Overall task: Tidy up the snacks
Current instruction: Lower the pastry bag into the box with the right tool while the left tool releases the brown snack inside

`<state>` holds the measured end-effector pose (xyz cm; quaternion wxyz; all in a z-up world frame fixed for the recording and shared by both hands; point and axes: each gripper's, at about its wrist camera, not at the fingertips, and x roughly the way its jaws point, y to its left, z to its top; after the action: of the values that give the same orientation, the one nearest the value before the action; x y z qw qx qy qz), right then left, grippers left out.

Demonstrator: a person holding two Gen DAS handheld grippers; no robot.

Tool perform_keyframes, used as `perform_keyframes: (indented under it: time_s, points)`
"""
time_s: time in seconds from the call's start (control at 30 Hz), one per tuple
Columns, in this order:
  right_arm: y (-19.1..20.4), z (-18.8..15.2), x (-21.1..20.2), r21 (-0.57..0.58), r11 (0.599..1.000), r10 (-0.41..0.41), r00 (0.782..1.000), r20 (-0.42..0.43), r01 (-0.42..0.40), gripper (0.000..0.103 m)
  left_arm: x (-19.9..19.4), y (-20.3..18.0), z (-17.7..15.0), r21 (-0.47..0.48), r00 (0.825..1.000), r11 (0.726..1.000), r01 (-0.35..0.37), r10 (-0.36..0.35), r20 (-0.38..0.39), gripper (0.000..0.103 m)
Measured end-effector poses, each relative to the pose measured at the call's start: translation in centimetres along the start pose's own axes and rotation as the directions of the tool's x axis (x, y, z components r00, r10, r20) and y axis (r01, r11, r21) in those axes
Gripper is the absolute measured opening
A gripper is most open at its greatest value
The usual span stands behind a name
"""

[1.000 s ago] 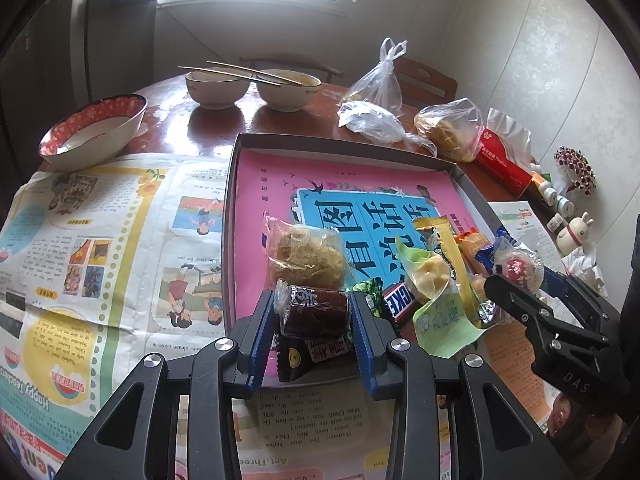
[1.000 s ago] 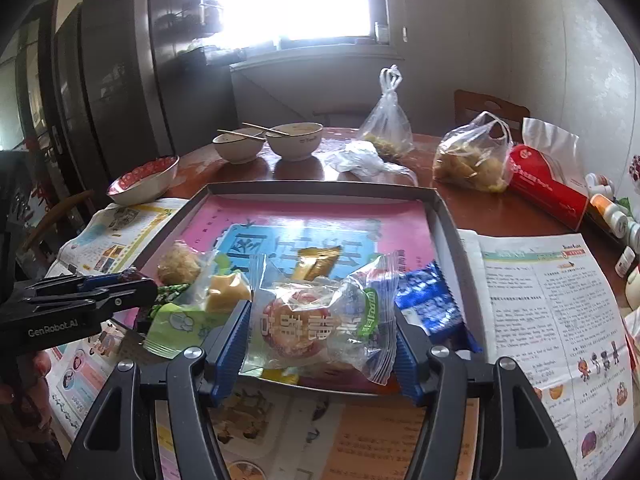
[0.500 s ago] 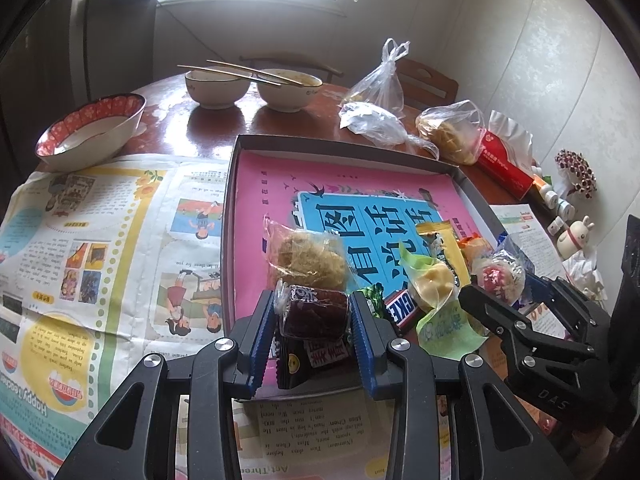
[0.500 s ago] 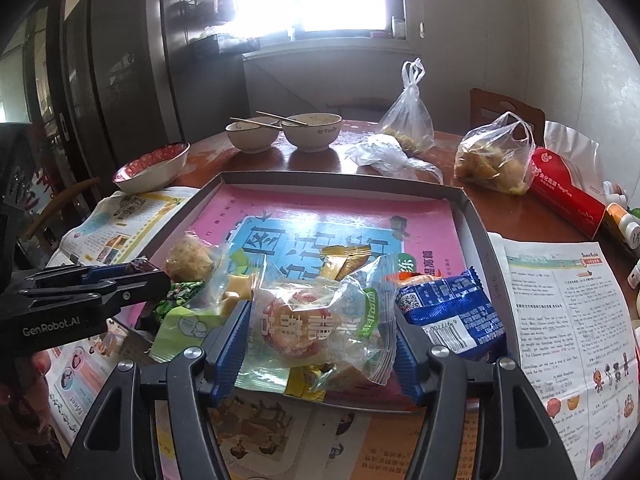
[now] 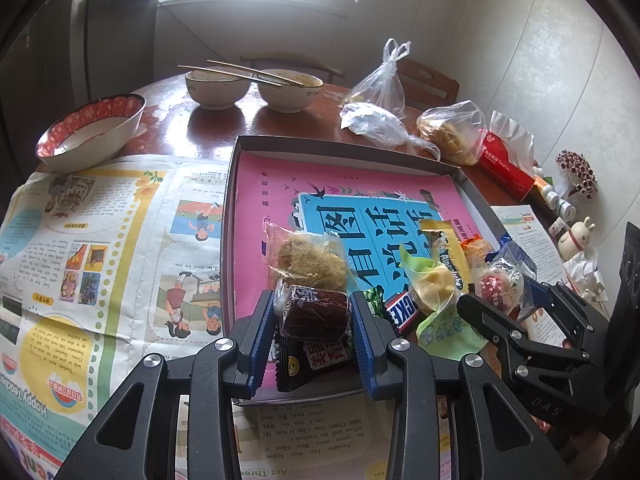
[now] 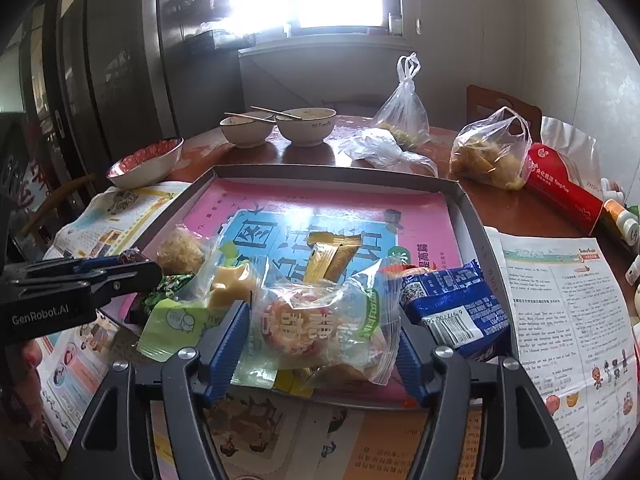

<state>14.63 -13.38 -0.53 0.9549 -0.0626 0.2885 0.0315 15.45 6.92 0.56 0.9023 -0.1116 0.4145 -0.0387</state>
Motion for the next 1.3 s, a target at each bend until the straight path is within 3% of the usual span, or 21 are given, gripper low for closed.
perform_keyframes:
  time_s: [0.67, 1.03, 1.3]
  points:
    - [-0.1, -0.2, -0.9, 0.009, 1.0, 0.008, 1.0, 0.009, -0.008, 0.071, -0.4, -0.7, -0.2, 0.031, 1.0, 1.0, -0.002, 0.002, -0.002, 0.041]
    - [-0.4, -0.1, -1.2, 0.011, 1.0, -0.022, 0.999, 0.029, 0.022, 0.072, -0.8, -1.1, -0.3, 0.043, 1.0, 0.999, -0.014, 0.014, 0.007, 0.05]
    - [-0.5, 0.1, -1.6, 0.012, 1.0, -0.026, 0.999, 0.047, 0.026, 0.079, -1.1, -1.2, -0.3, 0.047, 1.0, 0.999, -0.026, 0.026, 0.016, 0.056]
